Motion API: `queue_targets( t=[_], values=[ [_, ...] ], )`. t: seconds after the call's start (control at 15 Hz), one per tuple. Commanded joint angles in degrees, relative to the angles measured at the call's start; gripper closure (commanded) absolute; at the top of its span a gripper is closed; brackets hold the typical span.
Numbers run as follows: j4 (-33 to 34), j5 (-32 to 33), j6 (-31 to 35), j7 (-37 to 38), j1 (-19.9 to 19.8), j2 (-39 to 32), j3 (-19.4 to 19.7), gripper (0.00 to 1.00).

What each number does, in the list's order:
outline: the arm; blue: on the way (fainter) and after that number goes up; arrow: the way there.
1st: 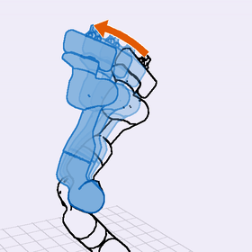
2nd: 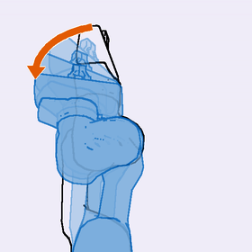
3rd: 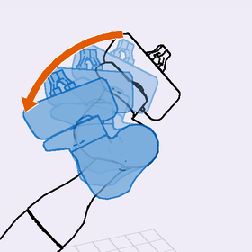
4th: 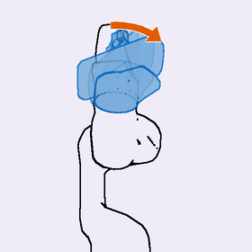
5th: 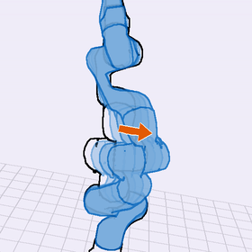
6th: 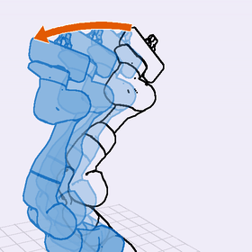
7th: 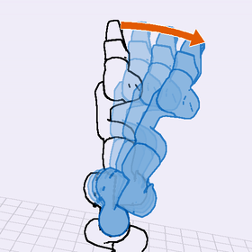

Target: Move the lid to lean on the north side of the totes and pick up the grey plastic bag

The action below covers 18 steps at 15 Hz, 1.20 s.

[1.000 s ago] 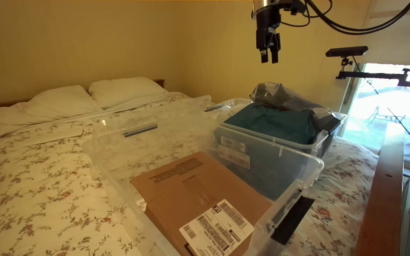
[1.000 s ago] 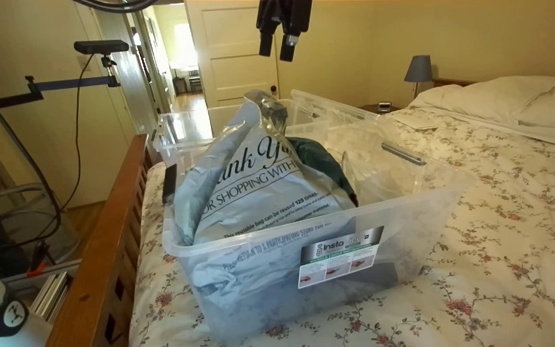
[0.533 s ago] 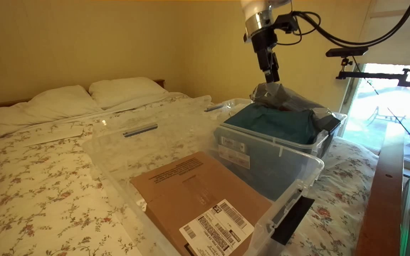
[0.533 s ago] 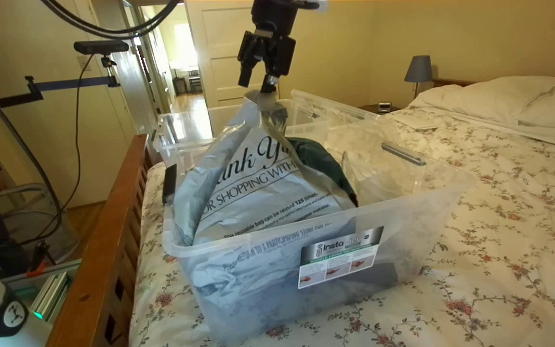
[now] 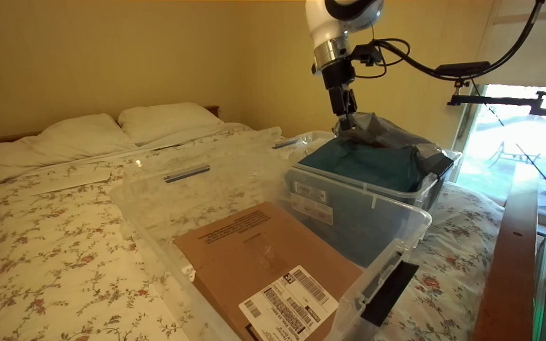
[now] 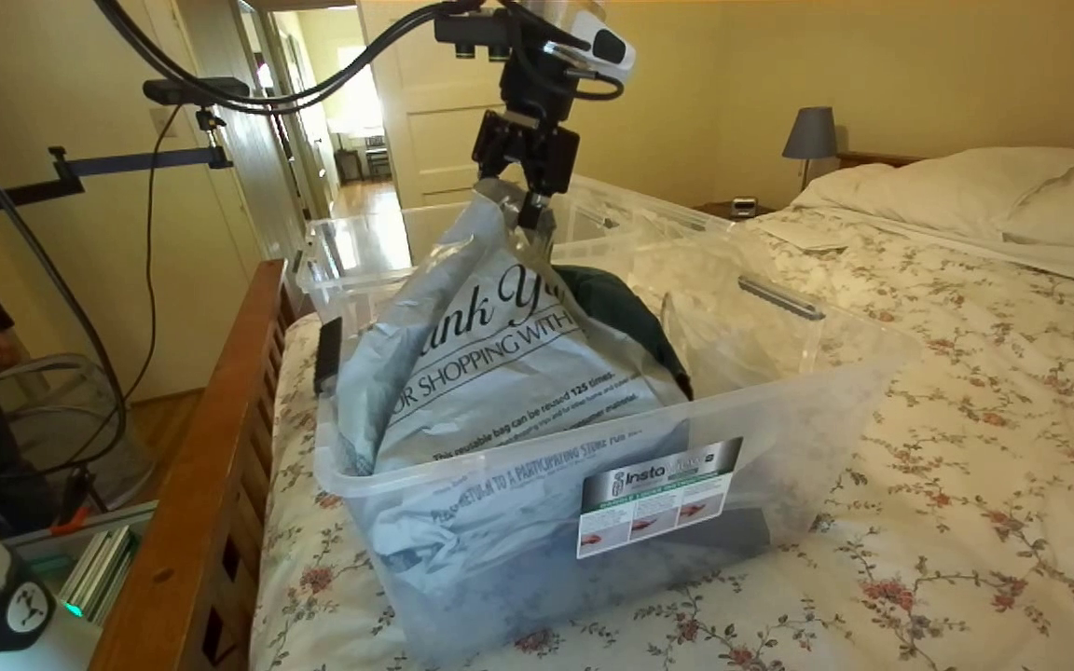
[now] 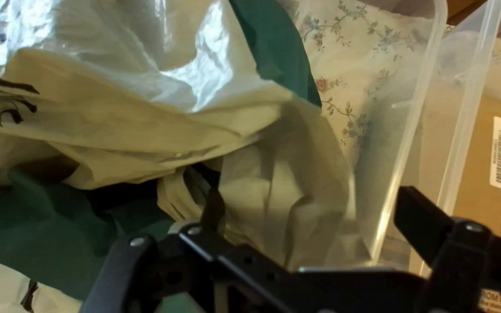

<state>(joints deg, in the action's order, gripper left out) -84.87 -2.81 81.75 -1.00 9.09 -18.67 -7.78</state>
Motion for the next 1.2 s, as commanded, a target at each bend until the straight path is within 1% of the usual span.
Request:
queue_targets(
  t=[0.0, 0.07, 0.27, 0.47, 0.67, 0.8, 0.93, 1.13],
  values=[
    [0.61, 2.29, 1.21, -0.12, 0.53, -0.52, 0.28, 0.26],
    [0.62, 2.44, 1.39, -0.10, 0.46, -0.54, 0.30, 0.32],
    [0.78, 2.99, 1.45, -0.40, 0.35, -0.61, 0.41, 0.56],
    [1.17, 3.61, 1.01, 0.04, 0.35, -0.80, 0.57, 0.76],
    [2.07, 3.41, -1.18, 1.09, 0.20, -1.33, 0.85, 0.97],
    [3.51, 1.67, -4.73, 1.70, -0.33, -2.20, 1.03, 1.00],
    [5.95, 0.37, -9.41, 2.58, -0.63, -3.04, 1.18, 1.00],
    [13.57, -1.69, -18.81, 2.05, -0.84, -3.82, 0.77, 1.00]
  ],
)
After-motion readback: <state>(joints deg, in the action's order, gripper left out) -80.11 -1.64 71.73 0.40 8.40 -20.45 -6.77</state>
